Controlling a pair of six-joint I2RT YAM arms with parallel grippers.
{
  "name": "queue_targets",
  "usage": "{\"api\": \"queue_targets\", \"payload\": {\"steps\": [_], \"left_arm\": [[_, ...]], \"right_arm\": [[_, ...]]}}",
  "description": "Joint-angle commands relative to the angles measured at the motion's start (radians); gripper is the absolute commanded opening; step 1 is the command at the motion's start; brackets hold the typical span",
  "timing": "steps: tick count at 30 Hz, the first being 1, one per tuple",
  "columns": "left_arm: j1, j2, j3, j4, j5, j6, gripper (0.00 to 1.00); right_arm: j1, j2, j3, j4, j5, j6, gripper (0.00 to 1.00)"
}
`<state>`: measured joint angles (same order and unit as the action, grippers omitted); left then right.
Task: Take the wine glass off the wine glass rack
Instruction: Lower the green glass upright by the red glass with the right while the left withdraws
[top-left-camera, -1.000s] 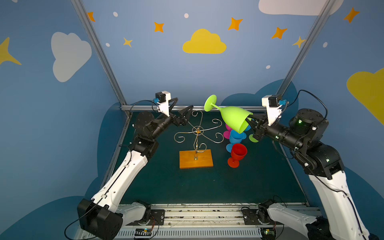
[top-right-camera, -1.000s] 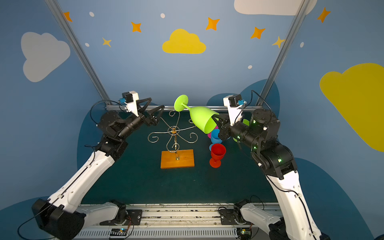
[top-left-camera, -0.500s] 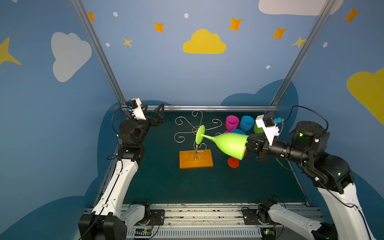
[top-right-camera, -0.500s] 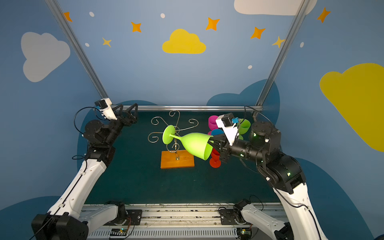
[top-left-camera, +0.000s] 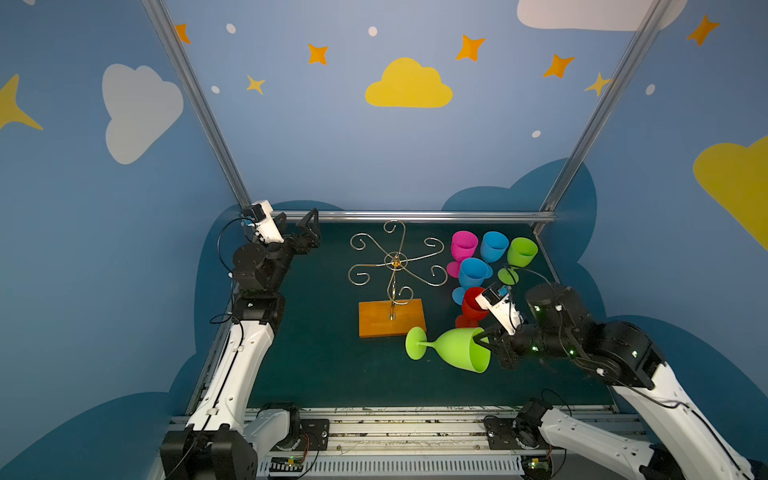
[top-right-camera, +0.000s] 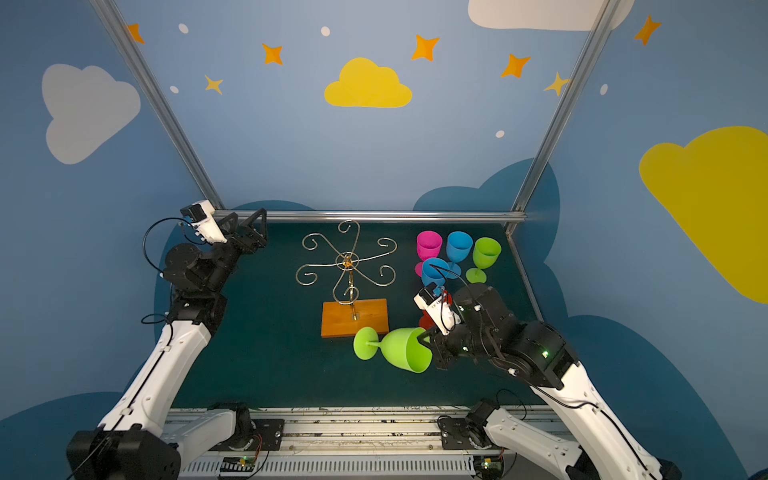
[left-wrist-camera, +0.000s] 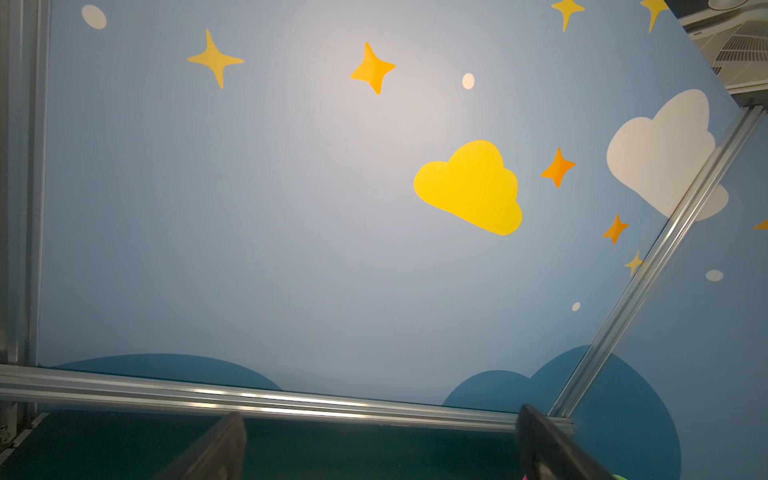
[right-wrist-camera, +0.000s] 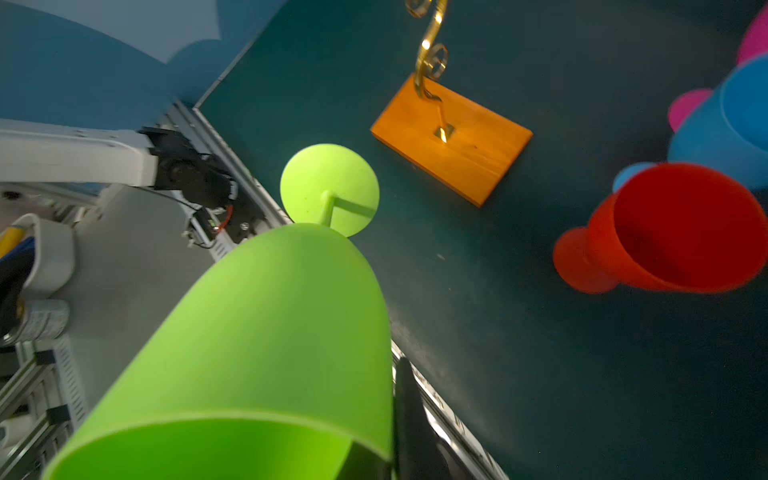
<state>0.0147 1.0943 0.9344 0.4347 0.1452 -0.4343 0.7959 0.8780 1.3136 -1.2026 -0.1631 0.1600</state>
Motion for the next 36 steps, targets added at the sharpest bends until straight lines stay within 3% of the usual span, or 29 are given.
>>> {"api": "queue_targets", "payload": {"steps": [1, 6, 23, 29, 36], "left_arm": [[0.008, -0.020, -0.010, 0.037, -0.008, -0.009, 1.00], [0.017, -0.029, -0.026, 0.035, -0.011, -0.011, 1.00], [0.053, -0.059, -0.066, 0.036, -0.019, -0.028, 1.00], [0.063, -0.062, -0.066, 0.036, -0.014, -0.034, 1.00], [0.067, -0.060, -0.067, 0.042, -0.010, -0.045, 1.00]], "right_arm": [[0.026, 0.027, -0.006, -0.119, 0.209, 0.114, 0.00], [0.051, 0.116, -0.073, -0.131, 0.321, 0.201, 0.00], [0.054, 0.388, -0.157, -0.045, 0.315, 0.365, 0.00], [0.054, 0.395, -0.164, -0.003, 0.312, 0.361, 0.00], [0.052, 0.329, -0.150, 0.041, 0.283, 0.340, 0.25]]}}
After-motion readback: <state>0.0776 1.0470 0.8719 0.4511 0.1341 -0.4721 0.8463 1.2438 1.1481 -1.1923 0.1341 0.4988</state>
